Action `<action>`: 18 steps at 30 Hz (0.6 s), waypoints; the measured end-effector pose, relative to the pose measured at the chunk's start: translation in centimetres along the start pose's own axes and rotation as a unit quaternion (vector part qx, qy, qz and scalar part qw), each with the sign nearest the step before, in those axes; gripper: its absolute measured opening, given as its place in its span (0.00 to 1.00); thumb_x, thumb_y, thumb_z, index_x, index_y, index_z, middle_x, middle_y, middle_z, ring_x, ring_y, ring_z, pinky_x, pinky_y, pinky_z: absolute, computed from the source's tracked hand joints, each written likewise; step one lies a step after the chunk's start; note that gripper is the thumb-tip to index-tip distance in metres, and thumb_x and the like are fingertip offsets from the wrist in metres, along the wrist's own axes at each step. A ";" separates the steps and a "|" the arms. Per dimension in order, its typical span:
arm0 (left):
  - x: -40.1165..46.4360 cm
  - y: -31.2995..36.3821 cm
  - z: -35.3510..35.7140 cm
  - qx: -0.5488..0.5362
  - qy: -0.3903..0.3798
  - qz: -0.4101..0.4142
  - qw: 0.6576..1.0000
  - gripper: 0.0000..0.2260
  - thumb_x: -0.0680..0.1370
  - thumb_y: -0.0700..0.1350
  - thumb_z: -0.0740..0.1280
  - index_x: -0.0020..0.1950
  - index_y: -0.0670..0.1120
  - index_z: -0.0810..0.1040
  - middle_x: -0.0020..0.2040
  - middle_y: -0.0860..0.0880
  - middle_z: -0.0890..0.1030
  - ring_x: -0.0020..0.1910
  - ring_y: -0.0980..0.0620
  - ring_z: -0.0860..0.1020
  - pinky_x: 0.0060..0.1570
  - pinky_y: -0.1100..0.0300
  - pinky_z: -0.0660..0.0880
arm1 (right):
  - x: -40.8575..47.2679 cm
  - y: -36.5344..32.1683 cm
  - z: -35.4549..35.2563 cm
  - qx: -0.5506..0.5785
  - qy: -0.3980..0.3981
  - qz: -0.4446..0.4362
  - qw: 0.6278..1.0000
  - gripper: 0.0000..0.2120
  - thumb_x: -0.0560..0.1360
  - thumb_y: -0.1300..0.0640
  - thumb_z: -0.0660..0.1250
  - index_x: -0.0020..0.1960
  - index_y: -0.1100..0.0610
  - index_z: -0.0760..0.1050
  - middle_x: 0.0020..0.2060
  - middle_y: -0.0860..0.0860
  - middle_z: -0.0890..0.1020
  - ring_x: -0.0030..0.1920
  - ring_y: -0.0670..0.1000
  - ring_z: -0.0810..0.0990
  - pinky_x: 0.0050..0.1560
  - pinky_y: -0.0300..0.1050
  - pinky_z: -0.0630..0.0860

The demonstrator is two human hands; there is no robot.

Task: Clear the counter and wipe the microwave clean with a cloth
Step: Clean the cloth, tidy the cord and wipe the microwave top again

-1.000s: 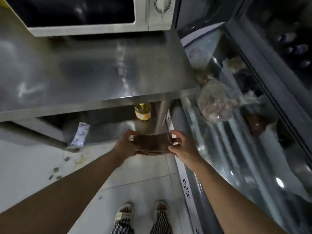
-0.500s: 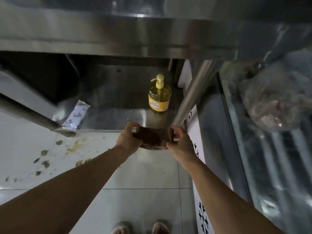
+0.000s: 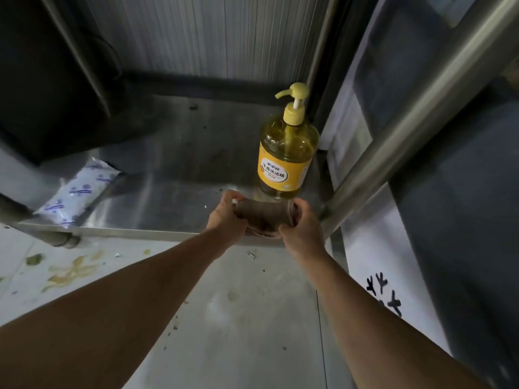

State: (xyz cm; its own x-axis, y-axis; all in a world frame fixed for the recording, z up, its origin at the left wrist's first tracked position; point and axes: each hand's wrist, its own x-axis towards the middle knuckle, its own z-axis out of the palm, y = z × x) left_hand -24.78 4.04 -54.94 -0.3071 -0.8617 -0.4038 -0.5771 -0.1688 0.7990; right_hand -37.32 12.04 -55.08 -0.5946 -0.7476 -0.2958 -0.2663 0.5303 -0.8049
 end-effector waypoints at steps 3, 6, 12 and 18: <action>2.0 -0.8 1.3 0.015 0.010 0.018 1.000 0.18 0.76 0.32 0.58 0.58 0.53 0.68 0.51 0.46 0.75 0.46 0.48 0.76 0.43 0.54 0.79 | 2.0 1.1 0.8 -0.006 0.019 -0.007 1.000 0.31 0.71 0.68 0.67 0.70 0.50 0.64 0.64 0.54 0.72 0.63 0.55 0.73 0.59 0.46 0.72; 3.3 -1.3 2.2 0.038 0.003 0.023 0.999 0.16 0.77 0.35 0.58 0.59 0.53 0.68 0.52 0.45 0.77 0.48 0.47 0.77 0.44 0.54 0.79 | 3.2 1.9 1.2 -0.012 0.001 0.007 1.000 0.34 0.71 0.67 0.68 0.72 0.51 0.60 0.67 0.54 0.71 0.65 0.56 0.72 0.61 0.50 0.74; 1.6 -1.2 1.3 0.119 -0.006 0.020 0.993 0.18 0.76 0.41 0.63 0.64 0.53 0.68 0.57 0.44 0.75 0.54 0.44 0.76 0.53 0.50 0.78 | 1.8 1.4 1.0 -0.043 -0.063 0.023 0.997 0.40 0.68 0.63 0.72 0.74 0.52 0.57 0.68 0.54 0.69 0.69 0.57 0.67 0.65 0.57 0.72; -4.5 2.6 -3.0 0.159 -0.028 0.013 0.987 0.22 0.76 0.41 0.64 0.69 0.50 0.64 0.63 0.44 0.73 0.60 0.42 0.73 0.59 0.48 0.73 | -3.8 -3.2 -1.9 -0.032 -0.099 0.031 0.994 0.41 0.66 0.61 0.73 0.74 0.51 0.57 0.70 0.53 0.67 0.70 0.56 0.66 0.66 0.57 0.70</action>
State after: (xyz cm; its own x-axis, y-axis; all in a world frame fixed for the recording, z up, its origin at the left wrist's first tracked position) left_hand -22.61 6.06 -49.71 -0.3621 -0.8341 -0.4163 -0.7743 0.0204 0.6325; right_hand -35.64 13.93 -50.47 -0.4522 -0.7737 -0.4438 -0.2853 0.5969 -0.7499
